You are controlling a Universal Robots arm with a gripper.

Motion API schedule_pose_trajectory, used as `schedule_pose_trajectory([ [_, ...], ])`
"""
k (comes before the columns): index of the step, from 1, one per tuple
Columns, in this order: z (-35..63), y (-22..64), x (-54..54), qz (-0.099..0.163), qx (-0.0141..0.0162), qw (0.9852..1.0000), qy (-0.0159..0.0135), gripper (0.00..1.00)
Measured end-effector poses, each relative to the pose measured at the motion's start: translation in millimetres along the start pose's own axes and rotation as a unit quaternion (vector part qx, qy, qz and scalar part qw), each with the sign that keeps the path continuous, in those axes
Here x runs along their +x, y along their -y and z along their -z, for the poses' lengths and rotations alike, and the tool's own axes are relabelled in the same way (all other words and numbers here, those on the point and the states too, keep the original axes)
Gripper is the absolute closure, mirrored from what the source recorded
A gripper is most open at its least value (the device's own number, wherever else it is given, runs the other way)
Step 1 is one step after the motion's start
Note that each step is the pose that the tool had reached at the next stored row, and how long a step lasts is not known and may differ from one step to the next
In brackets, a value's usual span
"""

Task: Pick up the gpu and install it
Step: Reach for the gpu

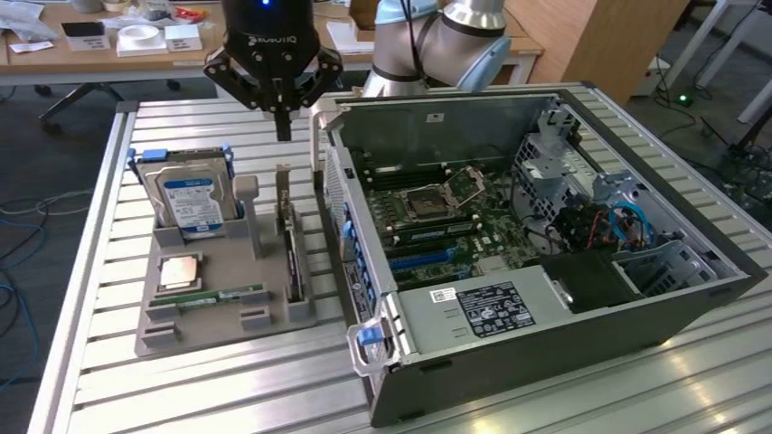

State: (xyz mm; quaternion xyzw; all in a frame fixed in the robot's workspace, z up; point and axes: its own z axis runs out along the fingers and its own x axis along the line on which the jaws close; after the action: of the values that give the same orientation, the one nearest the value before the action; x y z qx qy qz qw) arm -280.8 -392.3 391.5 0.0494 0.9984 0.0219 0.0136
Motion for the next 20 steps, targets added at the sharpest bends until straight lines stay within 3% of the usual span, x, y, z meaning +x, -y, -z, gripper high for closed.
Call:
schedule_pose_trajectory([
  [16,1.6,35.9,0.9,0.000,0.0000,1.0000,0.0000,0.89],
  [20,1.9,41.3,2.1,0.000,0.0000,1.0000,0.0000,0.89],
])
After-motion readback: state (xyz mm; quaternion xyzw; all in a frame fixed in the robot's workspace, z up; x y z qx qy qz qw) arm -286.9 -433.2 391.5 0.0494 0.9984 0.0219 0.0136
